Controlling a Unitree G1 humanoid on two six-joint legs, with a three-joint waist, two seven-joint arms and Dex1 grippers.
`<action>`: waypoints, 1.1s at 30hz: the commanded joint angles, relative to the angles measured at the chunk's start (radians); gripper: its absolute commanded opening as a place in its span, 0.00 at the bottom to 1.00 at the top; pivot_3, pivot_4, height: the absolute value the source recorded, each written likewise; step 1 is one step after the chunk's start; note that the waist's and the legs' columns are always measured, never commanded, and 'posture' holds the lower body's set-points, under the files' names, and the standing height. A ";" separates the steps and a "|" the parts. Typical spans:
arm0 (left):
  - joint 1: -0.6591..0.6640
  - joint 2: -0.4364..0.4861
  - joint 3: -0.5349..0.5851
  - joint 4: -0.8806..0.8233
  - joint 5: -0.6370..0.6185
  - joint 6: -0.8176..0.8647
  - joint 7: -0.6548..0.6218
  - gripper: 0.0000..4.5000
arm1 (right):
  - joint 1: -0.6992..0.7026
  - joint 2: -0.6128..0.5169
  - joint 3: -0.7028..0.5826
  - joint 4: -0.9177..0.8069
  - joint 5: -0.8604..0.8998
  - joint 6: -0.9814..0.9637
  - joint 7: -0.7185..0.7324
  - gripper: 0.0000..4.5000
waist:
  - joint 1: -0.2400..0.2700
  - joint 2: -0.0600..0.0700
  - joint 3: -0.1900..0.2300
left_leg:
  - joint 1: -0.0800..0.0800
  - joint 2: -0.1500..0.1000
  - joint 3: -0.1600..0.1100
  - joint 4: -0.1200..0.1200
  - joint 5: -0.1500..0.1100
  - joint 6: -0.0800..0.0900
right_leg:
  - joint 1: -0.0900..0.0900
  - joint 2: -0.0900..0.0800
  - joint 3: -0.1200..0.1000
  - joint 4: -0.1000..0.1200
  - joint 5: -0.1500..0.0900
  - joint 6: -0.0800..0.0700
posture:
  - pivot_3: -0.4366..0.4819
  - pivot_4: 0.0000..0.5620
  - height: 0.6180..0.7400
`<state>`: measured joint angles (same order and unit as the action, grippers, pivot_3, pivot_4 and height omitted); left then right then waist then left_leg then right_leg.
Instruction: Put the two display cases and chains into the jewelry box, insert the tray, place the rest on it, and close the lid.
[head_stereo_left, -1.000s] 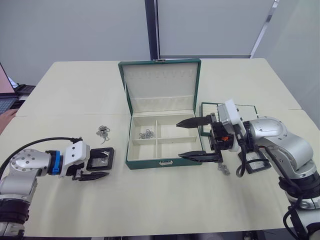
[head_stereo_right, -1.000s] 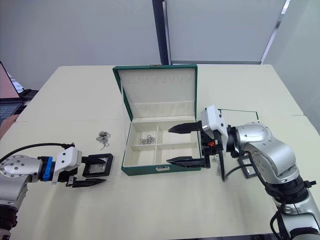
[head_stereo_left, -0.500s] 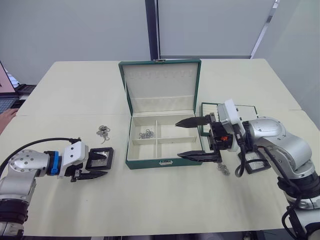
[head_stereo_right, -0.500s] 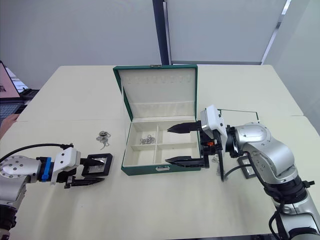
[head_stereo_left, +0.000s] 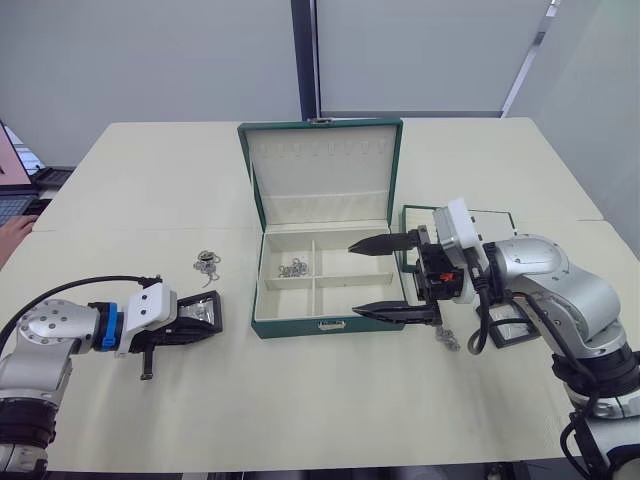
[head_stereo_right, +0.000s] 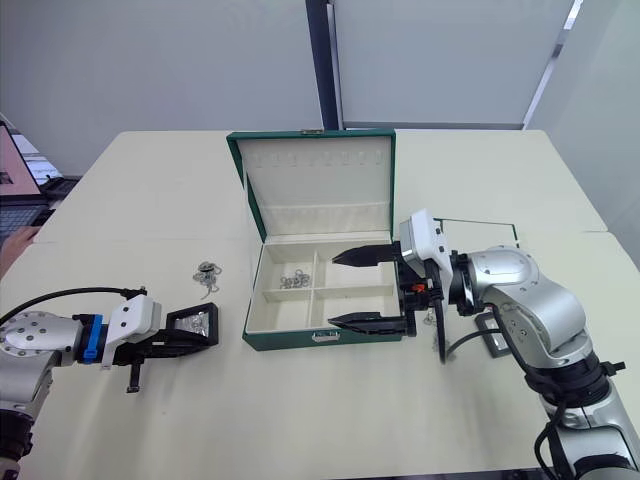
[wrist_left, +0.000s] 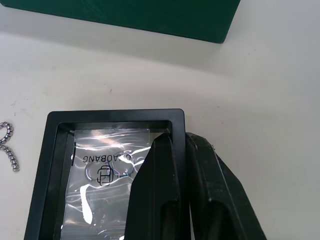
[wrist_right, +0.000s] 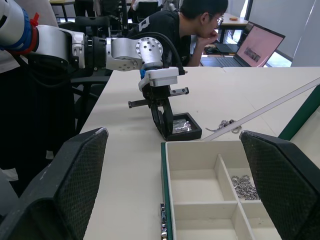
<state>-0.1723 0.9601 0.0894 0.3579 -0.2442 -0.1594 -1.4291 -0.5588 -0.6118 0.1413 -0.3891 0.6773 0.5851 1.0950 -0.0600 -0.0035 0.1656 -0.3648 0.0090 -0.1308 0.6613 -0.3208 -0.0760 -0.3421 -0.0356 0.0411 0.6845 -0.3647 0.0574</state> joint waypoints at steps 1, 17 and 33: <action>-0.005 0.016 0.010 -0.009 -0.003 0.002 0.002 0.00 | -0.016 0.002 -0.035 -0.039 0.035 0.008 -0.007 1.00 | 0.000 0.000 0.000 | 0.000 0.000 0.000 0.000 0.000 0.000 | 0.000 0.000 0.000 0.000 0.000 0.000 | 0.48 0.27 1.00; -0.166 0.239 0.072 -0.402 -0.219 0.532 -0.028 0.00 | -0.114 -0.037 -0.112 -0.012 0.090 0.058 -0.005 1.00 | 0.002 0.000 0.001 | 0.000 0.000 -0.001 0.000 0.000 0.000 | 0.000 0.000 0.000 0.003 0.000 0.000 | 0.48 0.27 1.00; -0.601 -0.052 -0.245 -0.524 -0.177 0.802 0.180 0.00 | -0.059 -0.150 -0.204 0.044 0.026 0.016 -0.007 1.00 | -0.001 0.000 0.002 | 0.000 -0.001 0.006 0.001 0.000 0.000 | 0.001 0.002 0.000 0.003 0.000 0.000 | 0.48 0.27 1.00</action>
<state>-0.7307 0.9277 -0.1455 -0.1759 -0.4500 0.6517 -1.2743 -0.6223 -0.7433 -0.0201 -0.3291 0.6984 0.6173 1.0892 -0.0608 -0.0036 0.1678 -0.3651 0.0084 -0.1242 0.6628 -0.3206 -0.0758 -0.3409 -0.0341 0.0417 0.6878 -0.3647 0.0573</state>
